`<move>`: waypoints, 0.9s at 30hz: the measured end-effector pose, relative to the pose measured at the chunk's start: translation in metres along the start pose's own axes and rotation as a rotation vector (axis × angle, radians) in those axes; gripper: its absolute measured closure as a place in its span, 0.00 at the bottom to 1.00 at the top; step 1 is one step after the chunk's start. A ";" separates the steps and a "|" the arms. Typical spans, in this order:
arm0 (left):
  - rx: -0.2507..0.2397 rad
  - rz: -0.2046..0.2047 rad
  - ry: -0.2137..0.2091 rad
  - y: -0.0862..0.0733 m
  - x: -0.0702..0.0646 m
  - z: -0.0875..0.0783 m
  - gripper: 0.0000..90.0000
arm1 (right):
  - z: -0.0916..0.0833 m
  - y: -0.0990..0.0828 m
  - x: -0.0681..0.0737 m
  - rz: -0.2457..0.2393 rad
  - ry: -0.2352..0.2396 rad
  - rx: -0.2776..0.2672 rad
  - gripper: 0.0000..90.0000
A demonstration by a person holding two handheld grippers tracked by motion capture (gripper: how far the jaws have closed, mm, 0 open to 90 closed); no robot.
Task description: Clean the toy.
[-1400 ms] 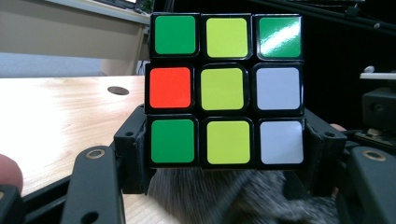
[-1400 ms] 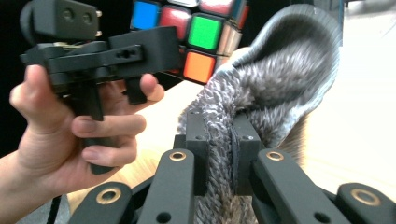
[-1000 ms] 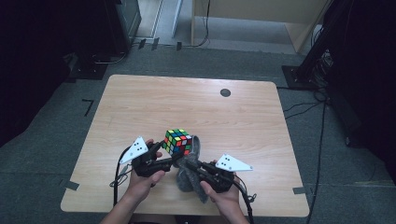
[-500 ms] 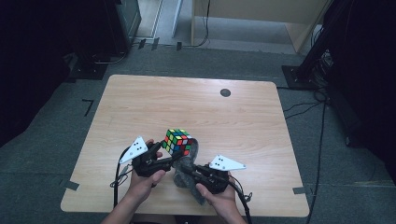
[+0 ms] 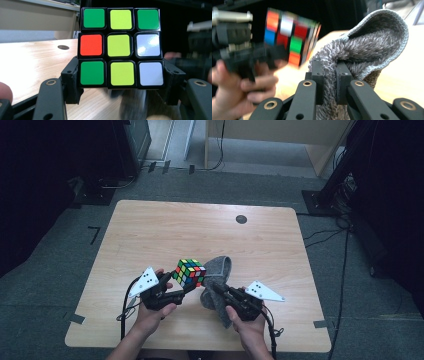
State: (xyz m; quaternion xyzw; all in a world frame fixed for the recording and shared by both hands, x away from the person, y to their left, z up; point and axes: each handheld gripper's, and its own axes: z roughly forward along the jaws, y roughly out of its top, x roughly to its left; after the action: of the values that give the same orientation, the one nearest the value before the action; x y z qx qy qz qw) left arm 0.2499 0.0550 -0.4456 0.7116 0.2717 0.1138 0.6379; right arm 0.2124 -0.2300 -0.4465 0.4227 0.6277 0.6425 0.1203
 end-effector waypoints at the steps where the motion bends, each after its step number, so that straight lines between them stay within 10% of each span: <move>1: 0.010 0.022 -0.013 -0.001 -0.002 0.001 0.38 | -0.004 0.004 -0.001 0.002 0.001 -0.020 0.91; 5: 0.041 0.087 -0.051 -0.004 -0.009 0.006 0.38 | -0.011 0.015 0.007 -0.042 0.015 -0.050 0.91; 10: 0.149 0.289 -0.008 -0.013 -0.023 0.014 0.38 | -0.013 0.021 0.020 -0.064 0.061 -0.063 0.91; 14: 0.156 0.331 -0.014 -0.015 -0.029 0.017 0.38 | -0.008 0.020 0.027 -0.080 0.127 -0.026 0.90; 19: 0.102 0.268 -0.033 -0.008 -0.023 0.010 0.38 | -0.007 0.016 0.013 -0.038 0.074 -0.022 0.91; 27: 0.056 -0.017 -0.059 -0.001 0.005 0.004 0.38 | -0.001 -0.001 -0.024 0.007 -0.106 0.043 0.89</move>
State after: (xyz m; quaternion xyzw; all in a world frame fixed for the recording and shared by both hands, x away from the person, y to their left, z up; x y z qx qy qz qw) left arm 0.2562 0.0545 -0.4481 0.7300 0.2618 0.0797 0.6263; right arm 0.2260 -0.2472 -0.4571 0.4605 0.6327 0.6062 0.1421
